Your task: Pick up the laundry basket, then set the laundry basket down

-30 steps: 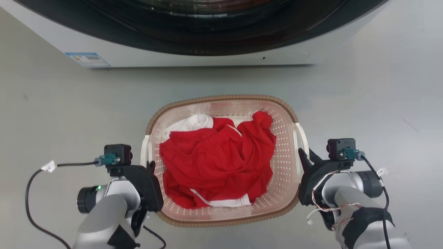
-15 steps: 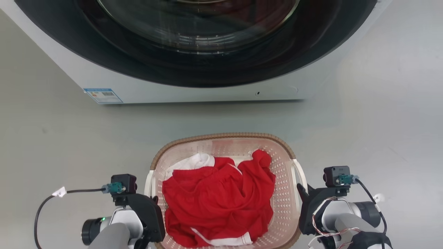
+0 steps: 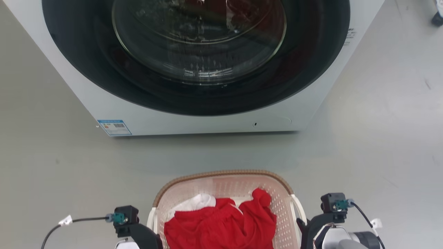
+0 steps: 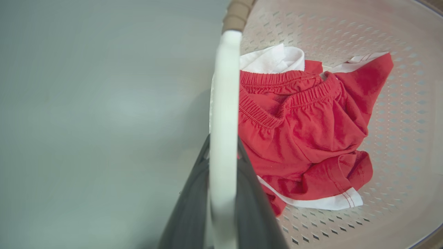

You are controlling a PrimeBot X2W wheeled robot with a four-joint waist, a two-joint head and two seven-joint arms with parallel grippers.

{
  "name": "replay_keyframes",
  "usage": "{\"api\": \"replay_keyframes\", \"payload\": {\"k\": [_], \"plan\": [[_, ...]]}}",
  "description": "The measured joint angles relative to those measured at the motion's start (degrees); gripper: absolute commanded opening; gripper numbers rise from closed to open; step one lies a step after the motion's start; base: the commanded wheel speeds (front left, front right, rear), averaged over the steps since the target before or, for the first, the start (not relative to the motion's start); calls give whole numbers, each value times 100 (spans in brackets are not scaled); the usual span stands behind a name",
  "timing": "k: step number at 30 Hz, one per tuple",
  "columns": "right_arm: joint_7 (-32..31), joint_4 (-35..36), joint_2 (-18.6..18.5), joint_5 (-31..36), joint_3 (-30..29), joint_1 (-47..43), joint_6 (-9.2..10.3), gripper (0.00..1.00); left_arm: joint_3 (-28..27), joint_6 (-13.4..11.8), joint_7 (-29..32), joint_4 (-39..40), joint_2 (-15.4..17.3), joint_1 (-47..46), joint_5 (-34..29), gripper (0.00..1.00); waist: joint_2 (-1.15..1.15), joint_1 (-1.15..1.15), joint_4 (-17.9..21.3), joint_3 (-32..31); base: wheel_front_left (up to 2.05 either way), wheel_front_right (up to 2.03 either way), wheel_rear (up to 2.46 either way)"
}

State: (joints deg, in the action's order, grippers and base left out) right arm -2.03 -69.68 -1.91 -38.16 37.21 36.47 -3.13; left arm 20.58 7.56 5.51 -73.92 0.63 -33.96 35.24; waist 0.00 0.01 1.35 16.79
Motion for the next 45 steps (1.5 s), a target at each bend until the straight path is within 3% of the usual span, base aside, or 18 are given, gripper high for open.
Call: {"api": "replay_keyframes", "payload": {"k": [29,45], "plan": [[-584,-105,15,-380,261,-849,-143,0,399,-110,550,74,10,1024,692,0,0,0,106,-1431,0,0,0],[-733,-102,9,-526,333,-907,-143,0,614,-261,695,256,40,1183,894,0,0,-1,113,-1566,0,0,0]]}}
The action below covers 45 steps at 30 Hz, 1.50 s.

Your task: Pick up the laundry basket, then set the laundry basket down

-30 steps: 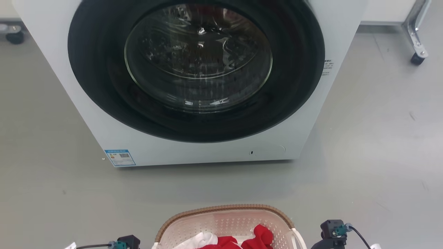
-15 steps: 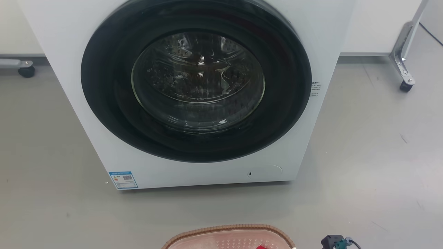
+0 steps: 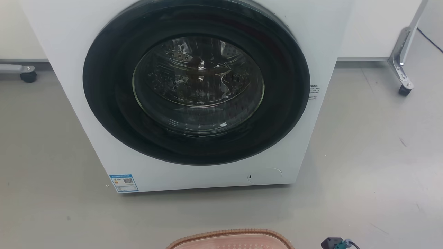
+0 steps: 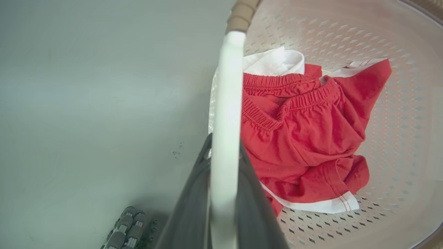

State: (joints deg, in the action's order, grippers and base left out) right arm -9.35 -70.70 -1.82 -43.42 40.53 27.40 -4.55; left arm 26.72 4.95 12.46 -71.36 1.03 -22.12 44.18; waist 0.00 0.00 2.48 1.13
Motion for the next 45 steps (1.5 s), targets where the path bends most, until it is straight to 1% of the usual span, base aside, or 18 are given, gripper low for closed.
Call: {"api": "replay_keyframes", "payload": {"k": [3,15,32,38,40,45], "plan": [[-16,0,-2,-20,18,-12,0,0,44,-47,13,30,5,13,136,0,0,0,-6,-2,0,0,0],[-26,13,-10,-99,83,-31,0,0,177,-143,56,84,26,32,232,0,0,-1,-21,11,0,0,0],[-60,15,-27,-155,162,-29,7,0,339,-201,81,133,37,32,445,0,0,0,-30,46,0,0,0],[-32,29,-31,-159,176,76,12,0,376,-245,45,167,47,-10,460,0,0,-1,-20,223,0,0,0],[-8,31,-30,-159,176,140,52,0,381,-248,16,174,49,-64,460,0,0,-1,-15,302,0,0,0],[94,41,-33,-159,175,325,76,0,388,-294,-100,190,53,-247,459,0,0,-1,-4,512,0,0,0]]}}
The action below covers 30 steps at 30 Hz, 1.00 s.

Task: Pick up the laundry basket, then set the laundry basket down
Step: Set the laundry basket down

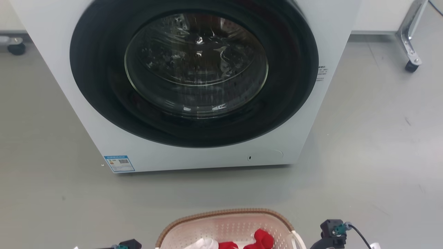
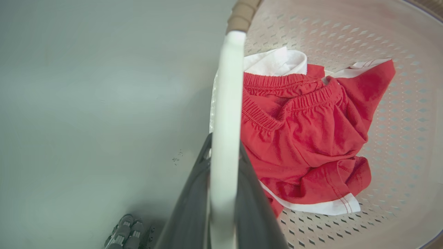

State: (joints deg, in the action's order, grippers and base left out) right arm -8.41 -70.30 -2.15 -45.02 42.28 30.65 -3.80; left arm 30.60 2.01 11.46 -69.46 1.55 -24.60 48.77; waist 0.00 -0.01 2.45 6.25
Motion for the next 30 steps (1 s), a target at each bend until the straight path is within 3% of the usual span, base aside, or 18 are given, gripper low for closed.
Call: {"api": "replay_keyframes", "payload": {"k": [30], "plan": [[866,135,-44,114,-130,1651,282,0,16,3,-660,135,152,-1729,-297,0,1,0,69,2050,0,0,0]]}}
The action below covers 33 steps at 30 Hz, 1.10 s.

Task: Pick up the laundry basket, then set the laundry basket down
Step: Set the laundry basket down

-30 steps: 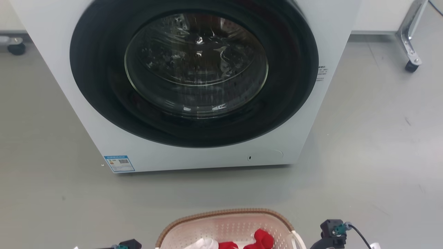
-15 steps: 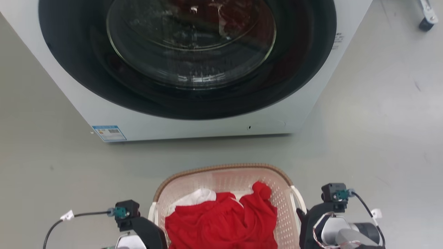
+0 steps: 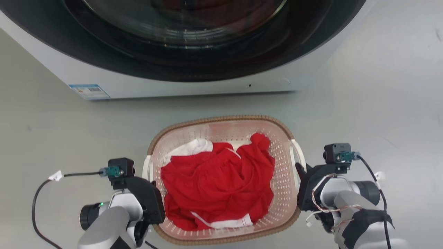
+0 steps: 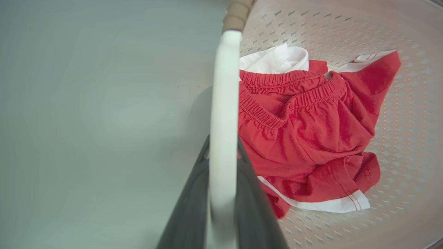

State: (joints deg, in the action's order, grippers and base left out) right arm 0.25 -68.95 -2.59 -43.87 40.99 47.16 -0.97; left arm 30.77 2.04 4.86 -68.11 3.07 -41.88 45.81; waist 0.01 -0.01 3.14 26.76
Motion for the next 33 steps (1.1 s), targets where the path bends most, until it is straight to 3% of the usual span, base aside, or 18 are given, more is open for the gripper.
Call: {"api": "replay_keyframes", "payload": {"k": [18,33], "plan": [[448,2,-96,15,-102,796,80,0,38,20,-407,15,5,-912,-112,0,0,0,-14,1303,0,0,0],[795,-36,-115,57,-144,1206,99,0,75,52,-817,-53,19,-1360,-285,0,0,0,-87,1982,0,0,0]]}}
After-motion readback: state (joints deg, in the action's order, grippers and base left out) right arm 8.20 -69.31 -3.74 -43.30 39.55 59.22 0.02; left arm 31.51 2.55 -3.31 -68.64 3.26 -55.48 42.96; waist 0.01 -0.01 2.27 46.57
